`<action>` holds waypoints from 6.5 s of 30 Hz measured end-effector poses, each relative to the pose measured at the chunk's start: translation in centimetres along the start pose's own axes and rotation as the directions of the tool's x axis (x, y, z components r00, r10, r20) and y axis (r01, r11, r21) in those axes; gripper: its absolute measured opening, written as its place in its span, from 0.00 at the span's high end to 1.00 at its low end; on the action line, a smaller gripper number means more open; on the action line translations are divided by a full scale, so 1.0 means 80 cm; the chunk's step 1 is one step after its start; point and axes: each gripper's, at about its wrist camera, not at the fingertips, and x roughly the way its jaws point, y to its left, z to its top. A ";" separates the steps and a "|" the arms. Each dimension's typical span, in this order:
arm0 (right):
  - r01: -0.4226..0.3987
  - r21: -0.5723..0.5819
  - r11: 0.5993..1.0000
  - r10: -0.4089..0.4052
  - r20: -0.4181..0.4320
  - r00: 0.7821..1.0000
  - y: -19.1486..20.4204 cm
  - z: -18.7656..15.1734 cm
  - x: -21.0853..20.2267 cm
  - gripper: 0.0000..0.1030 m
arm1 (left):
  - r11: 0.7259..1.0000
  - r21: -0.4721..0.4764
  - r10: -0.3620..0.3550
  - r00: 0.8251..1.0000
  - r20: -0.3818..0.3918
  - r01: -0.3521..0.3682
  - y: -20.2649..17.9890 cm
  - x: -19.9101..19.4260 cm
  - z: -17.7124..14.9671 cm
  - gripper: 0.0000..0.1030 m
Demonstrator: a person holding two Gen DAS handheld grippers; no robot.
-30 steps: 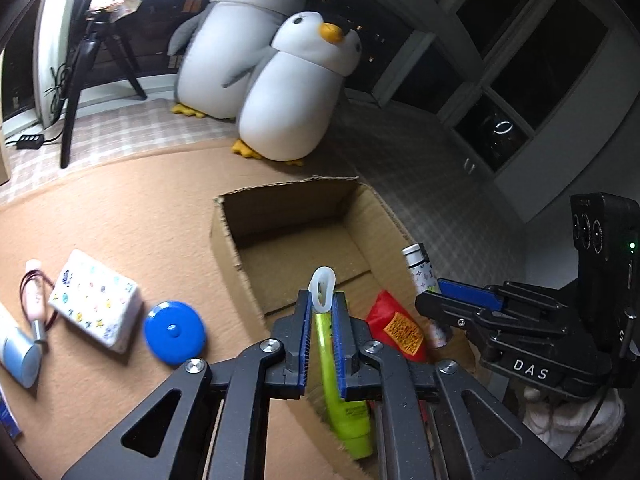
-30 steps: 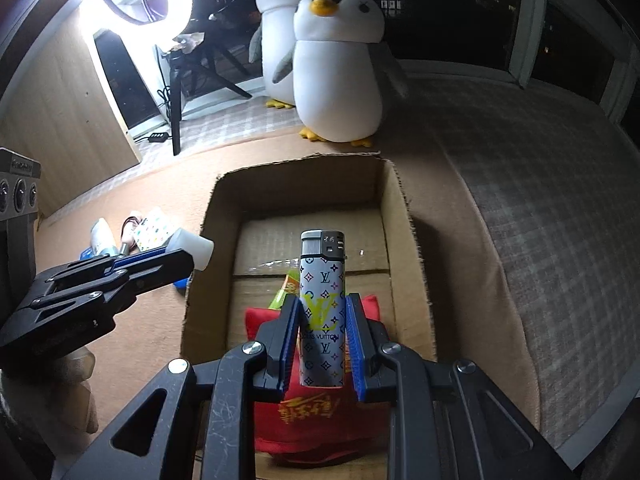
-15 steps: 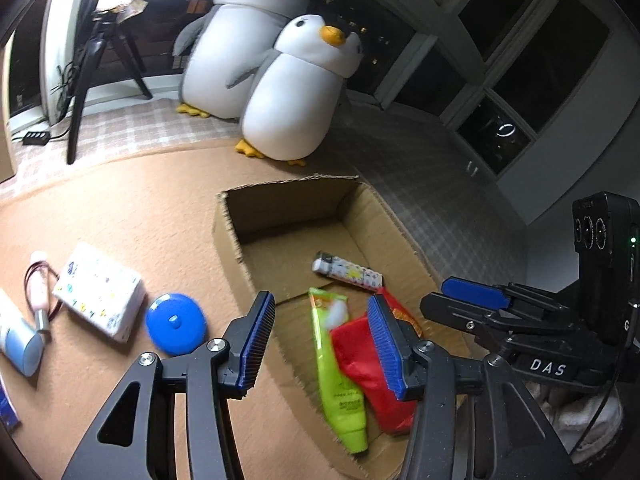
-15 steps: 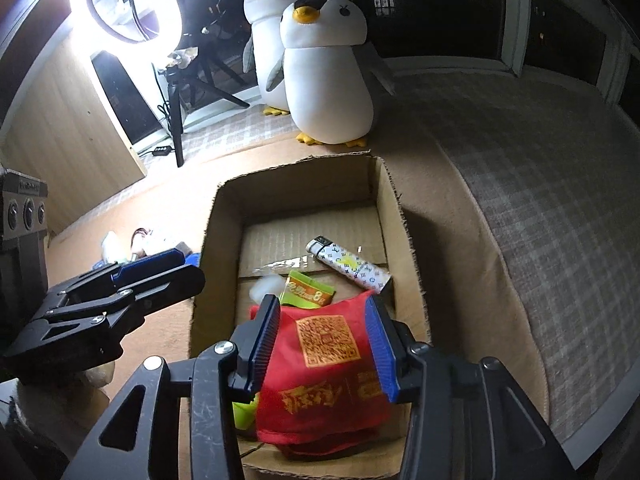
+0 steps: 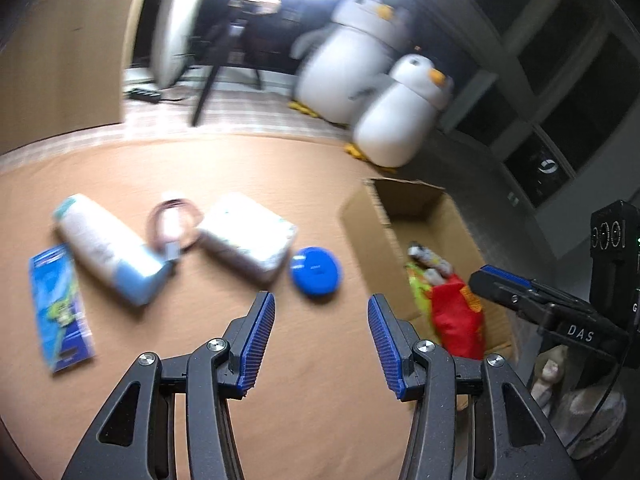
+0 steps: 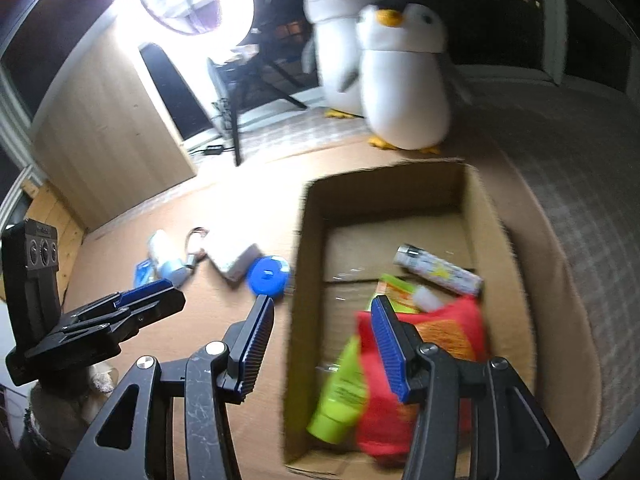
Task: Organize objects
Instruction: 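Move the right tool back to the blue card packet, then close the right tool on the edge of the blue packet, then lift the blue packet with the right tool and carry it over the box, then lower the blue packet into the box and open the right tool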
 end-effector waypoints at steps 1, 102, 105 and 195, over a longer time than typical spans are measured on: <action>-0.008 -0.013 1.000 0.008 0.000 1.000 0.008 0.000 0.002 0.54 | 1.000 -0.014 0.010 1.000 0.005 -0.010 0.012 -0.008 -0.002 0.49; -0.216 -0.109 0.970 0.149 -0.431 0.890 0.199 -0.105 0.179 0.76 | 0.991 -0.125 -0.064 0.989 -0.135 0.047 0.124 -0.017 -0.130 0.55; -0.208 -0.105 0.972 0.146 -0.423 0.895 0.198 -0.105 0.177 0.70 | 0.991 -0.122 -0.070 0.988 -0.141 0.053 0.124 -0.020 -0.129 0.55; 0.210 -0.035 0.977 -0.213 -0.126 0.969 -0.020 0.010 0.062 0.47 | 0.988 -0.144 0.042 0.995 -0.096 -0.055 0.118 -0.056 -0.132 0.54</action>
